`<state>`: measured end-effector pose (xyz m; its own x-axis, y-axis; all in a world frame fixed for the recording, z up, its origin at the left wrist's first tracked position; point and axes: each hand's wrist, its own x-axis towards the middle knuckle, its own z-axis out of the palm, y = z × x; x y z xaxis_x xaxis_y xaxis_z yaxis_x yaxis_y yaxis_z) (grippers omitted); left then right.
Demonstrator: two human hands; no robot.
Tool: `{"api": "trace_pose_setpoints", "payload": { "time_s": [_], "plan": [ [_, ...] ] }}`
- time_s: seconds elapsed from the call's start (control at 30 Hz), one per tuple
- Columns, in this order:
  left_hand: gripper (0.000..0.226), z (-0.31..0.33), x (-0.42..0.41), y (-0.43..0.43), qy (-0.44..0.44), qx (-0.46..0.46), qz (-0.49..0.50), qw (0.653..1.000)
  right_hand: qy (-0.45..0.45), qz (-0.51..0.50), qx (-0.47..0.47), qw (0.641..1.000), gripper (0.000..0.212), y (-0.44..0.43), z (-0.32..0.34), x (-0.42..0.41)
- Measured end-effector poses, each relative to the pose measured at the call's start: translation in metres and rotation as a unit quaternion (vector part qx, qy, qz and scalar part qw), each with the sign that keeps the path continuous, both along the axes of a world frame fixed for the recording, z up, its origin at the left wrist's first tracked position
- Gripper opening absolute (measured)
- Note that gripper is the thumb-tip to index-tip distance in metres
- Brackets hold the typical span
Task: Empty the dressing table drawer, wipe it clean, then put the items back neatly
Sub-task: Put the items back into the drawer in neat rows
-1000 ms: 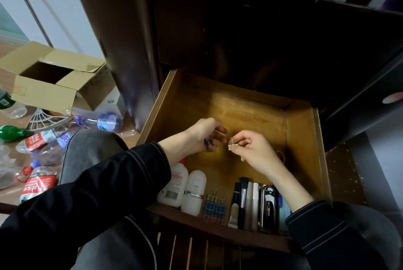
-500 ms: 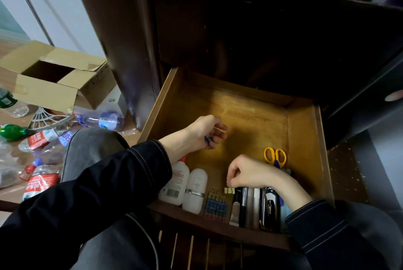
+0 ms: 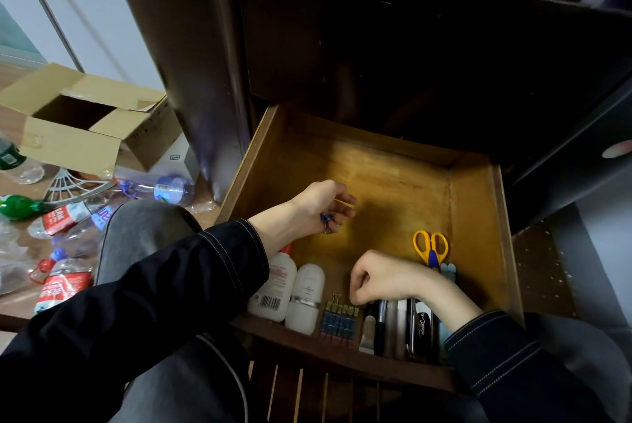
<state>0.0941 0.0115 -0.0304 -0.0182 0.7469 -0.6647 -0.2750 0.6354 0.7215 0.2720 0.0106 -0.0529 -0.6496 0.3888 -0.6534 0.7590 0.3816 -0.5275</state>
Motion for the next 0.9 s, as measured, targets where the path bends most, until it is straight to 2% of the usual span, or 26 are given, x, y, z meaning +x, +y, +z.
{"api": "trace_pose_setpoints", "payload": {
  "time_s": [0.3,0.43,0.5,0.57,0.67,0.73,0.9],
  "plan": [
    [0.017,-0.001,-0.001,0.0,-0.039,-0.01,0.009,0.999,-0.004,0.01,-0.001,1.0,0.011,0.0,-0.003,0.001],
    [0.018,0.0,-0.004,-0.001,-0.101,-0.031,0.018,0.994,0.002,-0.077,0.047,0.996,0.021,0.007,-0.002,0.001],
    [0.02,0.0,-0.006,-0.002,-0.135,-0.038,0.038,0.989,0.024,-0.155,0.129,0.979,0.026,0.014,0.002,0.002],
    [0.023,-0.001,-0.007,-0.003,-0.154,-0.039,0.061,0.985,0.073,-0.228,0.215,0.947,0.024,0.017,0.009,0.006],
    [0.031,-0.002,-0.008,-0.004,-0.159,-0.039,0.065,0.984,0.208,-0.299,0.223,0.904,0.008,0.016,0.019,0.004],
    [0.036,0.0,-0.006,-0.004,-0.167,-0.041,0.047,0.984,0.24,-0.281,0.215,0.904,0.005,0.012,0.02,0.0],
    [0.039,0.004,-0.003,-0.004,-0.177,-0.029,0.001,0.984,0.213,-0.228,0.22,0.924,0.014,0.008,0.017,-0.002]
  ]
}}
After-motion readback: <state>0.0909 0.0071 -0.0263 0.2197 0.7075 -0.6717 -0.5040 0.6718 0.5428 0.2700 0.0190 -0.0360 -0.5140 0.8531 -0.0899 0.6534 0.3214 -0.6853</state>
